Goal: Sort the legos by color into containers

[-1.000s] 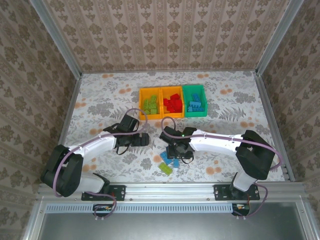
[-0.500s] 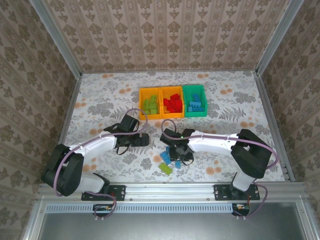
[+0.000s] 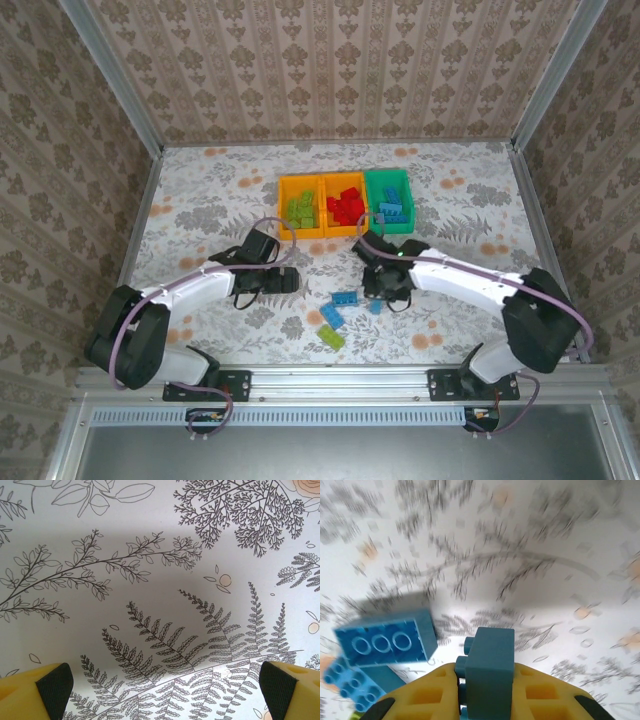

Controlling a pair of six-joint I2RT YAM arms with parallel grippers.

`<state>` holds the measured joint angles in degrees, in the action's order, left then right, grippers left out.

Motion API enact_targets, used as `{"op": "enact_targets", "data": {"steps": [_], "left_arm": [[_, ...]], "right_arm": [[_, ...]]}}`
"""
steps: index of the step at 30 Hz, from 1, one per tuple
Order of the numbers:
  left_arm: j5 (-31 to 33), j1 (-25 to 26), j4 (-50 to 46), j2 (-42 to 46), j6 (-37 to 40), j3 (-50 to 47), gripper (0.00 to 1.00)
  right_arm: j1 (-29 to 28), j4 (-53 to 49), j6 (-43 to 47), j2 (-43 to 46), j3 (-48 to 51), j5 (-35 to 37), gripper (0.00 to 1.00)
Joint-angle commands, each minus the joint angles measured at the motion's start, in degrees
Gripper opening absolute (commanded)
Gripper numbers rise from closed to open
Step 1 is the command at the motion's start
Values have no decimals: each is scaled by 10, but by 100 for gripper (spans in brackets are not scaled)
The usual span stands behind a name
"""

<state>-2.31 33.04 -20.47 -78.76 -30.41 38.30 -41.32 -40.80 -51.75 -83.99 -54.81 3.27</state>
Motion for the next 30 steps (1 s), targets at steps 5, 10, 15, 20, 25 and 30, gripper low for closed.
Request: {"op": "enact_targets", "data": {"steps": [5,10,15,20,25,30], "left_arm": [[-2,25,-15,0,22,38,99],[-10,63,-22,2,46,51,99],[-10,103,-31,9,81,52,99],[-1,140,-27,9,120,63,99],[0,159,-46,-27,110,108,99],[-10,199,-63,-88,92,168,100]], "right_arm": [[134,-7,136,7,-92,9,18],[217,11,220,-93,-215,25,17],[265,23,240,-207,-334,1,17],[277,18,237,-290,-417,-5,21],[277,17,231,-341,-463,-5,24],[277,12,228,-362,-484,-1,43]]}}
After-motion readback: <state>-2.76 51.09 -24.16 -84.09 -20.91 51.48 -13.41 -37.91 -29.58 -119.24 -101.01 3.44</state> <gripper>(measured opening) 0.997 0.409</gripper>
